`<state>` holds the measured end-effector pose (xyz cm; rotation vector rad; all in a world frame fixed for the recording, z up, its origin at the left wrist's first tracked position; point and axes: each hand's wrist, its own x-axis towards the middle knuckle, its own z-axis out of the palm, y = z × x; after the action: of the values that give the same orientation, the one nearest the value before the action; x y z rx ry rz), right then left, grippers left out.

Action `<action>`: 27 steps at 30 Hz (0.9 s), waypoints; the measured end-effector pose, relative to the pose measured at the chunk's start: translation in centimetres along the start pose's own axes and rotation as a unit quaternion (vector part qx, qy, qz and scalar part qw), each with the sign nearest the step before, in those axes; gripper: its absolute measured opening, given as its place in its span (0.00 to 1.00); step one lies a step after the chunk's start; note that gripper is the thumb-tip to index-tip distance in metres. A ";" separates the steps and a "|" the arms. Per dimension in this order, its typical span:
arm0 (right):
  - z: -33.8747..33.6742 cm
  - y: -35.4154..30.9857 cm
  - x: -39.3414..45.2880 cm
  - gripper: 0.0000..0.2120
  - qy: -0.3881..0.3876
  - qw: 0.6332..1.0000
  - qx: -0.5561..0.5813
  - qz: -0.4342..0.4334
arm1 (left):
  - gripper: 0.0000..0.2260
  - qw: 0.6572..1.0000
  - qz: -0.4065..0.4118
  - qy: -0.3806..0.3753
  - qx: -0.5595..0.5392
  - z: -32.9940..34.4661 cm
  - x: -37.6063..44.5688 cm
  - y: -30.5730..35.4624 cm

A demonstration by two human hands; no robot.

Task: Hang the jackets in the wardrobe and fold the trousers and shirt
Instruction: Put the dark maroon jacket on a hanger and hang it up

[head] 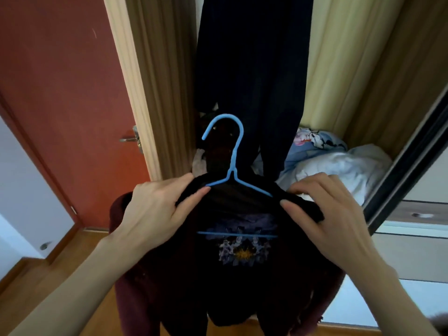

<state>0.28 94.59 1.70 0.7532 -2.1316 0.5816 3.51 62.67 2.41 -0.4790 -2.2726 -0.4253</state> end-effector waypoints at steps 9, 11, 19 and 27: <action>6.5 -0.1 -2.7 0.16 0.018 0.988 -0.128 0.085 | 0.20 0.998 -0.038 0.013 0.056 0.5 -0.1 1.8; 6.5 0.0 -1.7 0.16 0.005 0.991 -0.106 0.083 | 0.20 0.997 -0.055 0.003 0.049 0.6 -0.3 1.7; 2.8 -2.0 2.9 0.11 0.076 0.992 -0.067 -0.071 | 0.21 0.988 -0.112 0.043 0.096 0.3 1.1 0.6; 2.5 2.4 3.5 0.09 0.062 0.990 0.062 -0.110 | 0.23 0.992 -0.052 0.097 0.063 -0.8 1.9 2.0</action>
<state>-4.44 93.70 2.65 0.9802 -1.8827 0.6284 3.73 64.48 4.62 -0.2456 -2.1252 -0.3611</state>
